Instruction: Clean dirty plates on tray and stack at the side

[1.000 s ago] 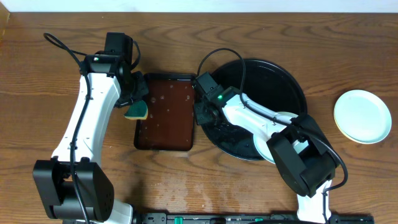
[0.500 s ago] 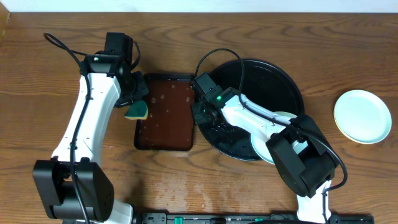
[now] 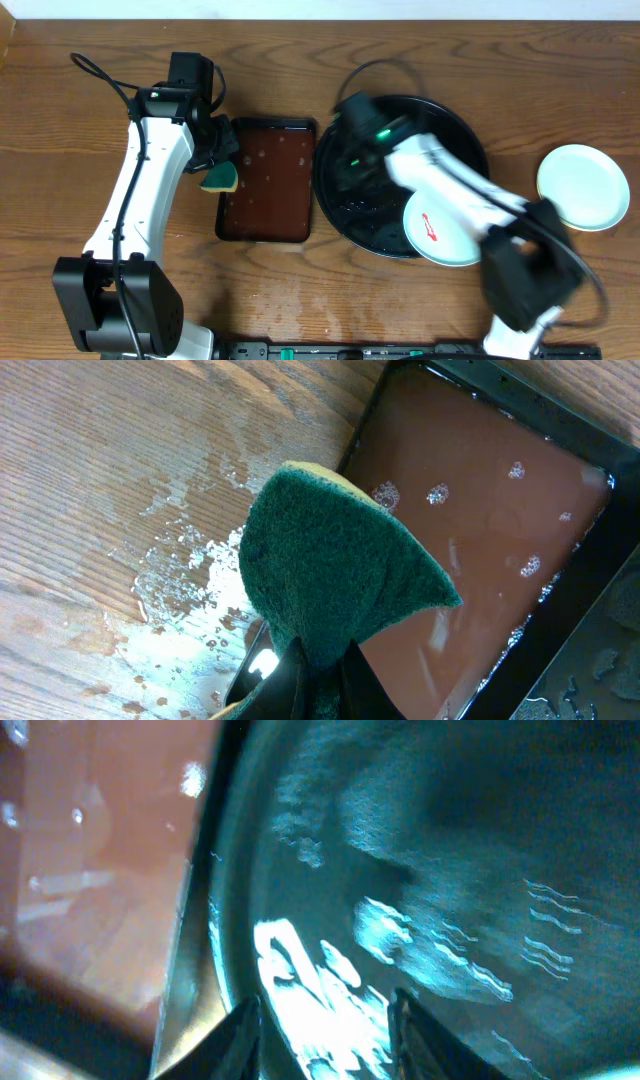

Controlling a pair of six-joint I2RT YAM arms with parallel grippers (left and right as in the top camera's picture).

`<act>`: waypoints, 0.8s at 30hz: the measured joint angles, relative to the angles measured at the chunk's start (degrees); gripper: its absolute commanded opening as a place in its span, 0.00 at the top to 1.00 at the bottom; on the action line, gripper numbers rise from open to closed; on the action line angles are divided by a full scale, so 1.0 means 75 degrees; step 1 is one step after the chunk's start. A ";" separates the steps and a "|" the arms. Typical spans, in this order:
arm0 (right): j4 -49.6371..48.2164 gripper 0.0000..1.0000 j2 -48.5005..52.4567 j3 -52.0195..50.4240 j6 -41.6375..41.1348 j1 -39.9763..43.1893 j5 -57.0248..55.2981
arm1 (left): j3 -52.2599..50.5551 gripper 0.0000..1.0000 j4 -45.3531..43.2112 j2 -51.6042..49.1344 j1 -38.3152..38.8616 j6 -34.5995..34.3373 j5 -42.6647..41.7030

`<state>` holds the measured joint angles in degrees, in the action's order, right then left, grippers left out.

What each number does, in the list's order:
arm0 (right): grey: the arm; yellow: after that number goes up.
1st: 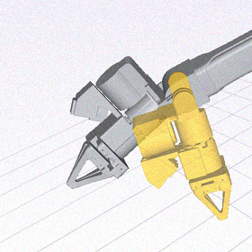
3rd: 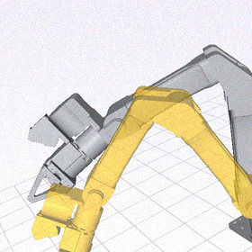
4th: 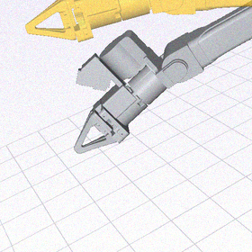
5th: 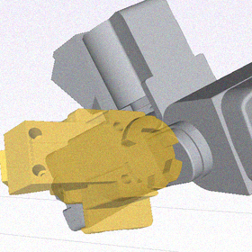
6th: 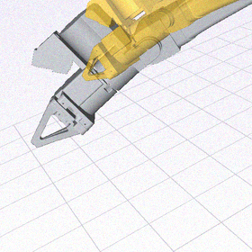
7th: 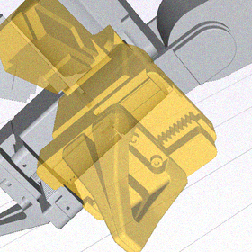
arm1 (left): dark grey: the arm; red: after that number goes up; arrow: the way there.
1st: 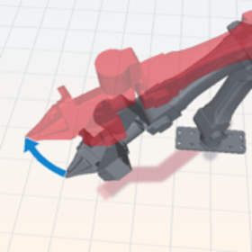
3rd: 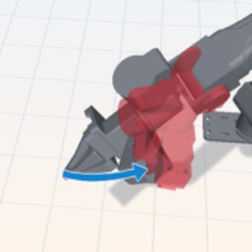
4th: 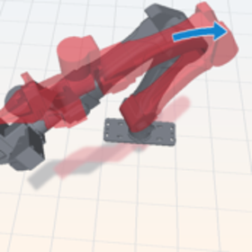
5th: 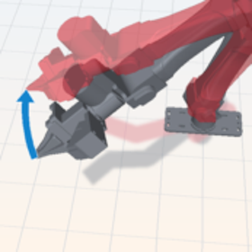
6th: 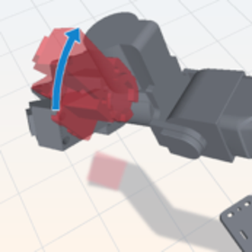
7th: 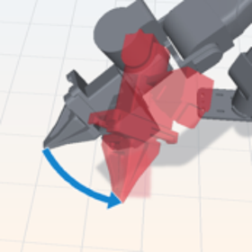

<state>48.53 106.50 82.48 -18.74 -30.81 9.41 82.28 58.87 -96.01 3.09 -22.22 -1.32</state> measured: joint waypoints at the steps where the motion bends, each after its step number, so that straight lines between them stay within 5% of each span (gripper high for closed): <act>1: 0.0370 0.60 -0.0251 0.0050 0.0076 0.0213 0.0006 | 0.0000 0.92 0.0000 0.0000 0.0000 0.0000 0.0000; 13: 0.4558 0.60 -0.2579 0.0149 0.0554 0.3541 -0.0076 | 0.0000 0.92 0.0035 0.0000 0.0000 0.0000 0.0000; 24: 0.5301 0.53 -0.4281 -0.1271 0.0341 0.3902 -0.0323 | -0.0125 0.92 0.0017 0.0000 0.0000 0.0000 0.0000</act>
<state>88.29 74.39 72.95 -16.19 -1.54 6.98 81.34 59.00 -96.01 3.09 -22.22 -1.32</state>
